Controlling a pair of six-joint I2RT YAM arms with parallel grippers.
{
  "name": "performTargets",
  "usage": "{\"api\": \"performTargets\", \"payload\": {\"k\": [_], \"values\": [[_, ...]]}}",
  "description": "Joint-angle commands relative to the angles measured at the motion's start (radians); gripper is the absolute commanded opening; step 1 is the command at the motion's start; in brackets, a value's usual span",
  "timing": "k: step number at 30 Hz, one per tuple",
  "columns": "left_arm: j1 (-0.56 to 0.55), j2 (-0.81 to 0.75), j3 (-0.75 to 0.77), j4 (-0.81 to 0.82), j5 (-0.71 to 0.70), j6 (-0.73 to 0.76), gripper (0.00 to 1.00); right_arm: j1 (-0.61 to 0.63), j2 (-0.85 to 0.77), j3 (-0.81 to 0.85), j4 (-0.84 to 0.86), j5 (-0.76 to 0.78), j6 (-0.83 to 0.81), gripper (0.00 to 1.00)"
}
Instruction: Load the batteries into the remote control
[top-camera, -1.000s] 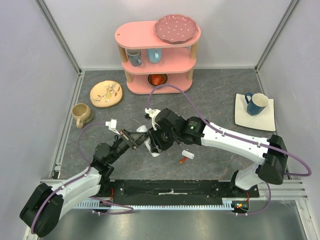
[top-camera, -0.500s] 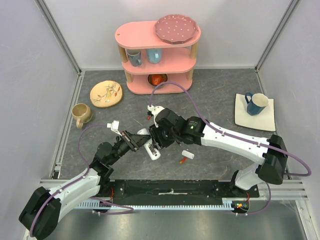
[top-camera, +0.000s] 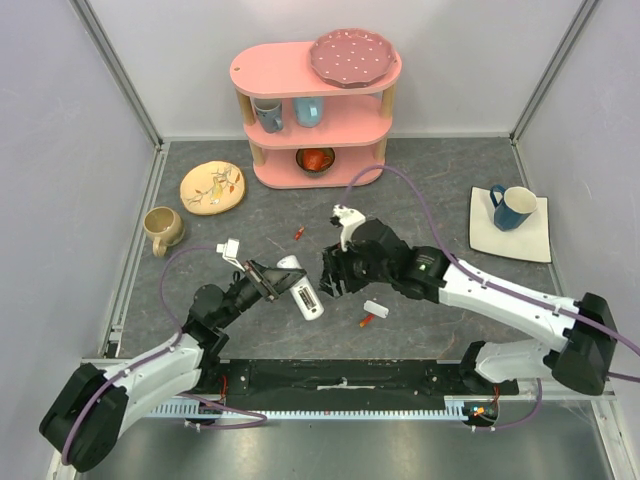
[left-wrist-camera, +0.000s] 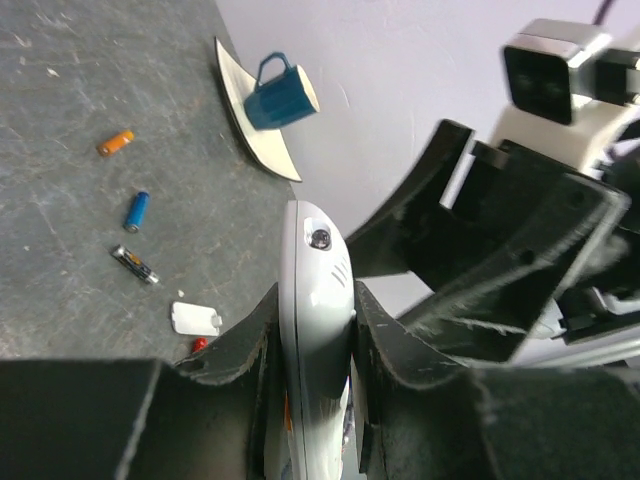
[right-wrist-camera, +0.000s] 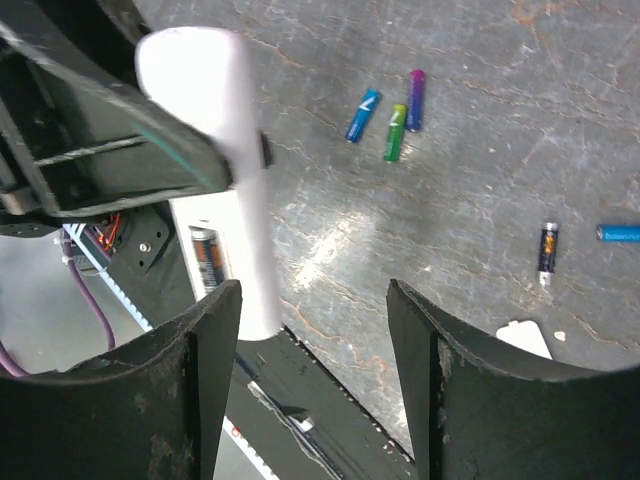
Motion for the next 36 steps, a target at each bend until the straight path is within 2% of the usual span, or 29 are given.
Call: {"api": "performTargets", "payload": {"k": [1, 5, 11, 15, 25, 36], "values": [[-0.001, 0.062, -0.006, 0.206, 0.085, -0.060, 0.02, -0.080, -0.107, -0.133, 0.240, -0.151, 0.073, 0.70], [-0.001, 0.143, 0.009, 0.325, 0.119, -0.094, 0.02, -0.136, -0.192, -0.265, 0.403, -0.310, 0.118, 0.76], [-0.001, 0.182, 0.026, 0.375, 0.141, -0.103, 0.02, -0.149, -0.230, -0.375, 0.578, -0.448, 0.165, 0.77], [-0.001, 0.191, 0.037, 0.384, 0.144, -0.107, 0.02, -0.148, -0.211, -0.414, 0.615, -0.502, 0.173, 0.77], [-0.001, 0.237, 0.060, 0.425, 0.162, -0.121, 0.02, -0.146, -0.170, -0.440, 0.687, -0.525, 0.185, 0.73], [-0.001, 0.268, 0.063, 0.478, 0.178, -0.138, 0.02, -0.142, -0.113, -0.422, 0.681, -0.507, 0.188, 0.63]]}}
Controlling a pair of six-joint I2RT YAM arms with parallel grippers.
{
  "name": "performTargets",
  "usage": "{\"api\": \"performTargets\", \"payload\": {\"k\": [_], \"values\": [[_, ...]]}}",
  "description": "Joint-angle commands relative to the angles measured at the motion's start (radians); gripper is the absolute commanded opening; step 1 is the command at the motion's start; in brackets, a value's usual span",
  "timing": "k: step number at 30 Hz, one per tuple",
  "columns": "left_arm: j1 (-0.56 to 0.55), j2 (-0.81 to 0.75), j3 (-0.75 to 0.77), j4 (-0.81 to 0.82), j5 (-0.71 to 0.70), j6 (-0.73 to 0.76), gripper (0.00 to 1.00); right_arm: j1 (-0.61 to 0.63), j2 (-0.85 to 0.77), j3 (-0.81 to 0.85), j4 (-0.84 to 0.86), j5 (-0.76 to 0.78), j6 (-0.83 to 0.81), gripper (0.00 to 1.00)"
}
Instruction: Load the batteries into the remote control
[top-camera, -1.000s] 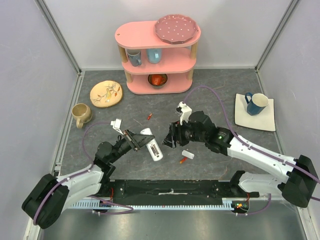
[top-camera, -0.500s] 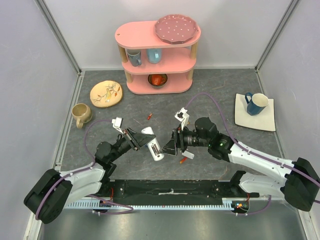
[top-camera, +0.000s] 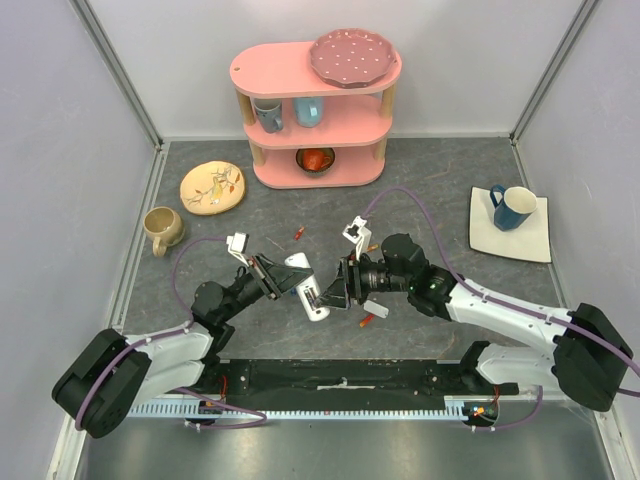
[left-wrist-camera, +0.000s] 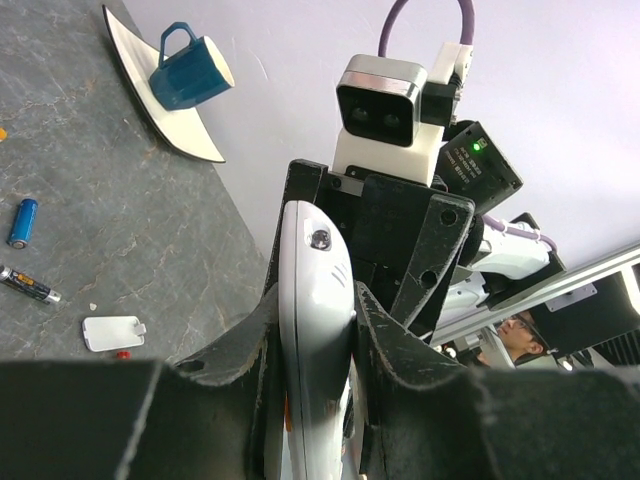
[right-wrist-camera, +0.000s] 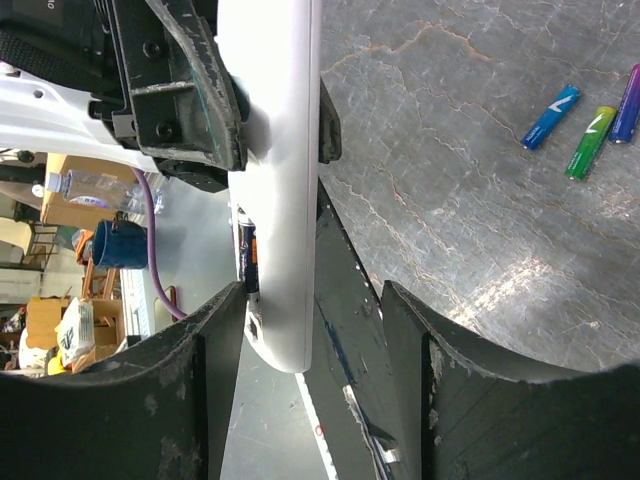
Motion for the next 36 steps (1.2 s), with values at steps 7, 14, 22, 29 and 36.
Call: {"api": "performTargets", "payload": {"k": [7, 14, 22, 29, 36], "values": [[-0.001, 0.003, 0.032, 0.091, 0.023, -0.030, 0.02, 0.005, 0.041, 0.025, 0.039, 0.000, 0.000, 0.62], [-0.001, 0.002, 0.032, 0.091, 0.025, -0.027, 0.02, 0.008, 0.047, 0.037, 0.031, 0.004, 0.000, 0.62], [-0.001, -0.013, 0.019, 0.063, 0.026, 0.001, 0.02, 0.008, 0.012, 0.086, -0.050, 0.029, -0.023, 0.67], [-0.001, -0.075, 0.003, -0.068, -0.008, 0.053, 0.02, -0.007, -0.049, 0.207, -0.297, 0.096, -0.181, 0.71], [-0.001, -0.150, 0.029, -0.361, -0.083, 0.099, 0.02, -0.007, -0.083, 0.283, -0.619, 0.754, -0.312, 0.70]]}}
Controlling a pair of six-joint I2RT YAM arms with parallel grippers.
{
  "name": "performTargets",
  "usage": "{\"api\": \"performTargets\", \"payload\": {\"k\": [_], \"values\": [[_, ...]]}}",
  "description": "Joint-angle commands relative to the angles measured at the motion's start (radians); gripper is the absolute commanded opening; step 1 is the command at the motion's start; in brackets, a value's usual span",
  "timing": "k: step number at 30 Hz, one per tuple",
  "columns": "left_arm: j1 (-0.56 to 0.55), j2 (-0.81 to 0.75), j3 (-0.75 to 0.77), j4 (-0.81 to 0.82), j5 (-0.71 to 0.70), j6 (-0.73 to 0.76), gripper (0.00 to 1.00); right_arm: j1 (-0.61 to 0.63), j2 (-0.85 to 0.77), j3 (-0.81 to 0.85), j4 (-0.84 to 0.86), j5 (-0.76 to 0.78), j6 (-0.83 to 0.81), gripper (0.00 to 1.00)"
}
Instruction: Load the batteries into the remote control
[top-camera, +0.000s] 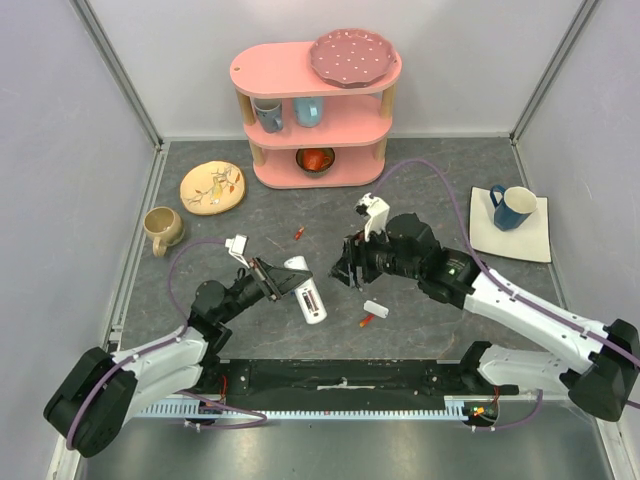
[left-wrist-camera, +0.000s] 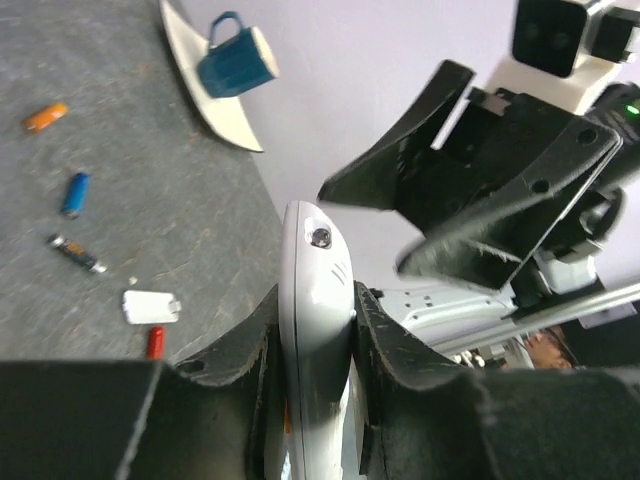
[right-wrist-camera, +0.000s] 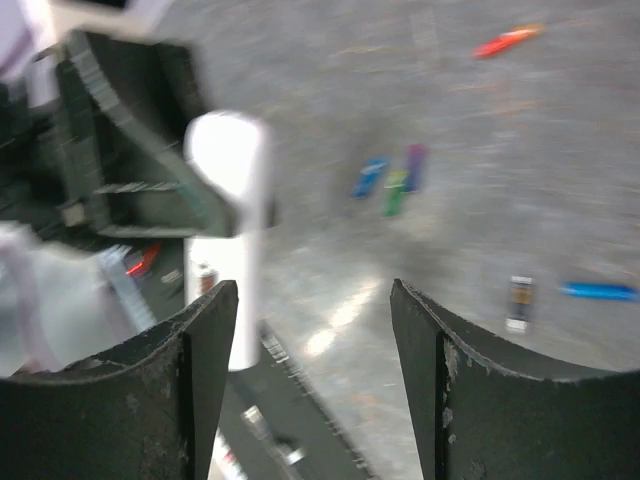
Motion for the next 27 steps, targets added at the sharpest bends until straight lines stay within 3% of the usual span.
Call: {"api": "performTargets", "payload": {"k": [1, 4, 9, 17, 24, 27], "values": [[-0.001, -0.042, 0.016, -0.166, -0.092, 0.057, 0.02, -0.007, -0.026, -0.007, -0.186, 0.542, -0.098, 0.70], [-0.001, -0.063, -0.038, -0.092, -0.135, 0.032, 0.02, -0.010, -0.020, -0.064, -0.143, 0.621, -0.124, 0.70], [-0.001, -0.131, -0.053, -0.150, -0.128, 0.043, 0.02, -0.036, 0.080, -0.054, -0.145, 0.584, -0.124, 0.69], [-0.001, -0.252, -0.049, -0.243, 0.006, 0.075, 0.02, -0.045, 0.213, -0.015, -0.165, 0.622, -0.112, 0.61], [0.000, -0.246, -0.076, -0.181, 0.055, 0.070, 0.02, -0.056, 0.201, -0.089, -0.091, 0.679, -0.031, 0.58], [0.000, -0.234, -0.075, -0.161, 0.073, 0.063, 0.02, -0.067, 0.198, -0.120, -0.055, 0.728, 0.003, 0.51]]}}
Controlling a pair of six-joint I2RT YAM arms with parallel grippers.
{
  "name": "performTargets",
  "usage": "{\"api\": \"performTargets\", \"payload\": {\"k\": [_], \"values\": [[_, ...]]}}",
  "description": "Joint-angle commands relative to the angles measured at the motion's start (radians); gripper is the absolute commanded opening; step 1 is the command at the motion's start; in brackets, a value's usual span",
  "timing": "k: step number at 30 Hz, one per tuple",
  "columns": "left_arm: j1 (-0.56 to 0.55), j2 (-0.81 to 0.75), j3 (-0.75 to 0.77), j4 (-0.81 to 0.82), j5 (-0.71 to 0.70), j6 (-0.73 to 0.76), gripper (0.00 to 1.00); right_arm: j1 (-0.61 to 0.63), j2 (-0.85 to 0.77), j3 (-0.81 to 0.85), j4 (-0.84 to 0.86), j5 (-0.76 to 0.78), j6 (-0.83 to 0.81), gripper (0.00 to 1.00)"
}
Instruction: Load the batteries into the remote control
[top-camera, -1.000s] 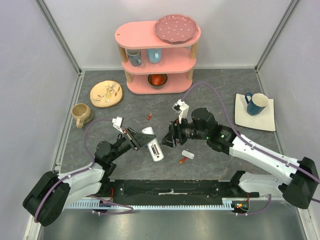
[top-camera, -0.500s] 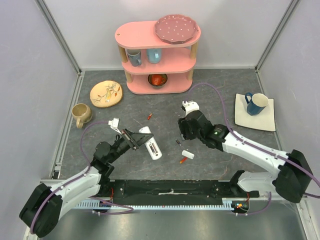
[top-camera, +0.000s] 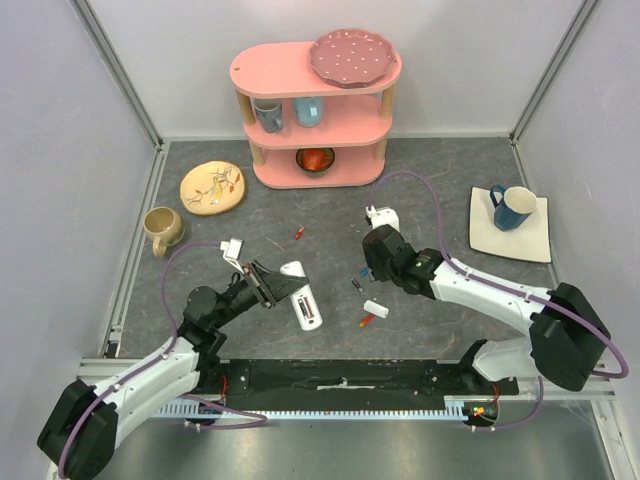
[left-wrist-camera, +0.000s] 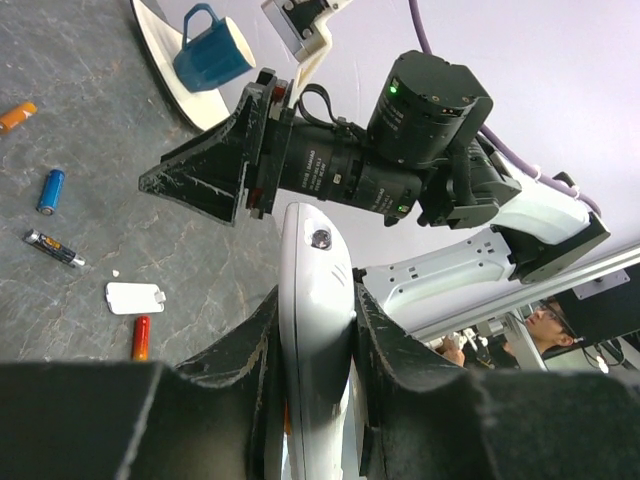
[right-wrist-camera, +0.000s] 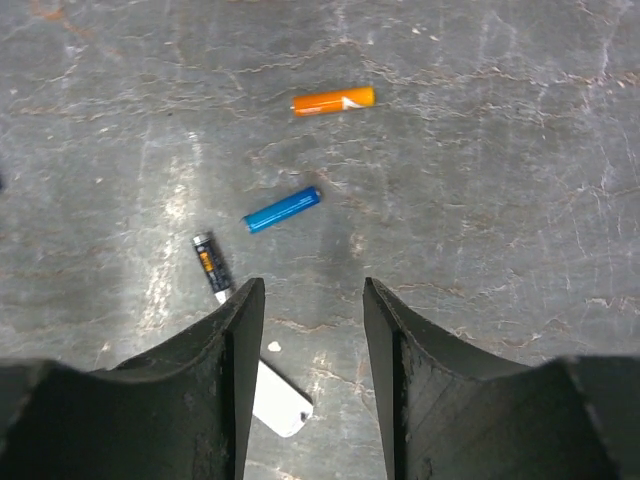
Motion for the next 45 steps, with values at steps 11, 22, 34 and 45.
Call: {"api": "performTargets", "payload": {"k": [11, 22, 34, 45], "values": [[0.000, 0.036, -0.103, 0.193, 0.087, 0.006, 0.02, -0.198, -0.016, -0.122, 0.279, -0.239, 0.030, 0.59], [-0.001, -0.059, -0.084, 0.055, 0.067, 0.052, 0.02, -0.200, 0.116, -0.033, 0.243, -0.194, -0.036, 0.56], [0.000, -0.040, -0.095, 0.063, 0.070, 0.046, 0.02, -0.200, 0.278, 0.116, 0.235, -0.153, -0.108, 0.78], [-0.001, -0.071, -0.090, 0.023, 0.084, 0.056, 0.02, -0.200, 0.401, 0.189, 0.198, -0.133, -0.203, 0.78]]}}
